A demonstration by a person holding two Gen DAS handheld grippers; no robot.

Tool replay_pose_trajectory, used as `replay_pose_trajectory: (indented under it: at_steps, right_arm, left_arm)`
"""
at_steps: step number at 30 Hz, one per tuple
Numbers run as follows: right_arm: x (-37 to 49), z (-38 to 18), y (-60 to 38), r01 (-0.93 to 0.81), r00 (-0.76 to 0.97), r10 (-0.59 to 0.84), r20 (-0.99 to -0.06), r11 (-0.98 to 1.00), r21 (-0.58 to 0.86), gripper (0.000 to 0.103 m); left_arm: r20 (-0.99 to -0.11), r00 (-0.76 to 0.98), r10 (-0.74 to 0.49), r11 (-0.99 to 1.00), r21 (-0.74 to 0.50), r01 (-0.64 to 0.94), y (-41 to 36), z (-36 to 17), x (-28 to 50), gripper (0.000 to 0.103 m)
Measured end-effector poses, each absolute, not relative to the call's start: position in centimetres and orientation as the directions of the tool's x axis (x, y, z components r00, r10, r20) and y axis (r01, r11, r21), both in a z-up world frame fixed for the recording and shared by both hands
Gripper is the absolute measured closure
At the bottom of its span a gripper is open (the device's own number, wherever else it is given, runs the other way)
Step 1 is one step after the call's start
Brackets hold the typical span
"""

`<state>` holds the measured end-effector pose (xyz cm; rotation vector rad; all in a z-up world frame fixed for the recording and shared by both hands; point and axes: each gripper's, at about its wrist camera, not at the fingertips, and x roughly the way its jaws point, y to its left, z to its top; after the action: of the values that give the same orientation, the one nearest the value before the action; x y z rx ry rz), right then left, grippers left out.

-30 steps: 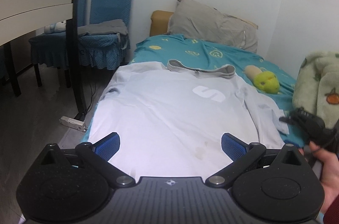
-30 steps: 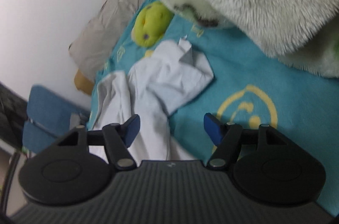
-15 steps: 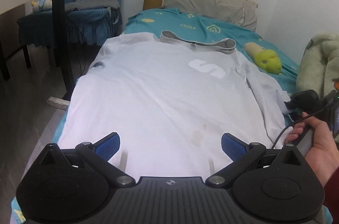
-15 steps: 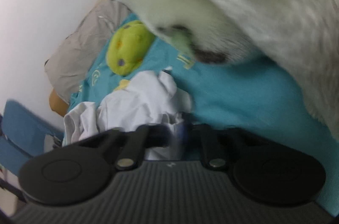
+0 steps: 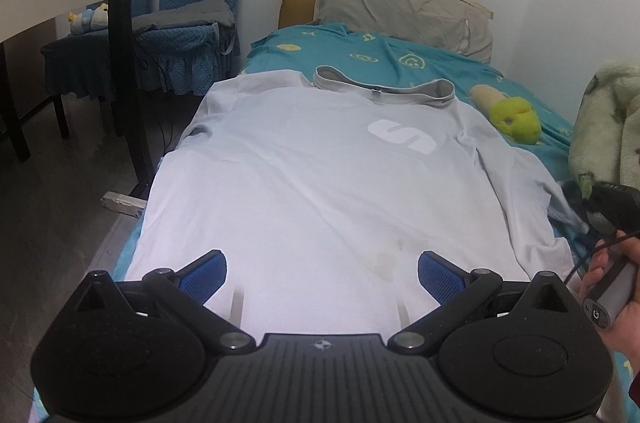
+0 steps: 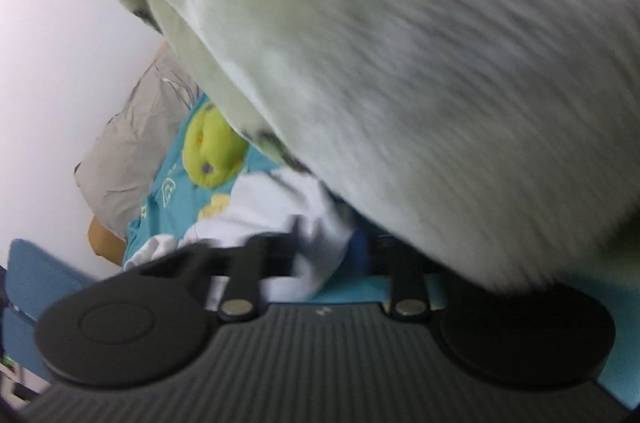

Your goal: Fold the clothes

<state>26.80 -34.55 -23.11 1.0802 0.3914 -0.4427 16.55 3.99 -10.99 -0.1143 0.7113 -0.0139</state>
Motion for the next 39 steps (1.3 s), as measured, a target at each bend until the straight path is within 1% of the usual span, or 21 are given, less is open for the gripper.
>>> replay_pose_trajectory:
  at_steps: [1,3,7,11,15,18,20,21,22,23,24,25,28,31,39]
  right_arm:
    - [26.4,-23.2,-34.4,0.514,0.854,-0.137,-0.502,0.375,0.772,0.017]
    - [25.9,-23.2,-33.9,0.483,0.873,-0.107,-0.477,0.340,0.807,0.017]
    - [27.5,-22.8,-32.9,0.458,0.878,-0.053,-0.476,0.387,0.800,0.016]
    - [30.7,-22.8,-32.4,0.461,0.868,-0.073,-0.492,0.489,0.741,0.016]
    - [33.9,-22.8,-32.6,0.440,0.865,-0.074,-0.496,0.586,0.681,0.016]
    - [35.5,-22.4,-33.2,0.440,0.856,-0.075,-0.511,0.623,0.647,0.016]
    - [37.0,-22.3,-33.3,0.430,0.851,-0.059,-0.522,0.649,0.627,0.017]
    - [37.7,-22.1,-33.4,0.426,0.846,-0.055,-0.530,0.666,0.612,0.034]
    - [38.2,-21.7,-33.2,0.424,0.843,-0.060,-0.535,0.688,0.590,0.058]
    - [38.5,-21.3,-32.9,0.421,0.840,-0.070,-0.538,0.709,0.565,0.071]
    - [38.7,-20.8,-32.7,0.418,0.838,-0.079,-0.541,0.730,0.541,0.092]
    - [39.0,-20.3,-32.4,0.415,0.835,-0.089,-0.543,0.750,0.515,0.093]
    - [38.6,-17.1,-31.3,0.384,0.871,-0.172,-0.460,0.822,0.420,0.094]
    - [38.7,-13.8,-31.3,0.406,0.873,-0.257,-0.415,0.855,0.323,0.094]
    - [39.6,-9.0,-27.4,0.415,0.862,-0.364,-0.353,0.907,0.077,0.094]
  left_arm:
    - [-0.652,0.756,-0.055,0.993,-0.115,-0.027,4.0,-11.0,16.5,0.000]
    - [-0.655,0.753,-0.062,0.992,-0.126,-0.027,3.9,-11.0,16.5,0.000]
    - [-0.661,0.747,-0.073,0.990,-0.141,-0.028,4.1,-11.1,16.4,0.000]
    - [-0.669,0.739,-0.087,0.987,-0.161,-0.030,4.4,-11.3,16.4,0.000]
    - [-0.664,0.744,-0.074,0.989,-0.142,-0.028,4.5,-11.3,17.2,0.000]
    - [-0.661,0.747,-0.077,0.987,-0.156,-0.036,5.0,-11.3,18.0,0.000]
    - [-0.670,0.738,-0.076,0.985,-0.166,-0.049,5.4,-11.6,18.6,0.000]
    - [-0.677,0.732,-0.079,0.983,-0.176,-0.056,5.6,-11.8,19.0,0.000]
    - [-0.684,0.725,-0.082,0.980,-0.186,-0.064,5.8,-12.0,19.3,0.000]
    - [-0.686,0.723,-0.085,0.978,-0.194,-0.070,5.9,-12.1,19.5,0.000]
    - [-0.688,0.720,-0.087,0.976,-0.202,-0.076,6.0,-12.1,19.7,0.000]
    - [-0.688,0.721,-0.085,0.975,-0.206,-0.082,6.2,-12.1,19.8,0.000]
    - [-0.679,0.729,-0.088,0.969,-0.229,-0.096,6.8,-11.6,19.9,0.000]
    - [-0.666,0.740,-0.092,0.963,-0.248,-0.103,7.3,-11.0,19.4,0.000]
    - [-0.635,0.770,-0.058,0.963,-0.240,-0.126,8.7,-9.0,18.5,0.000]
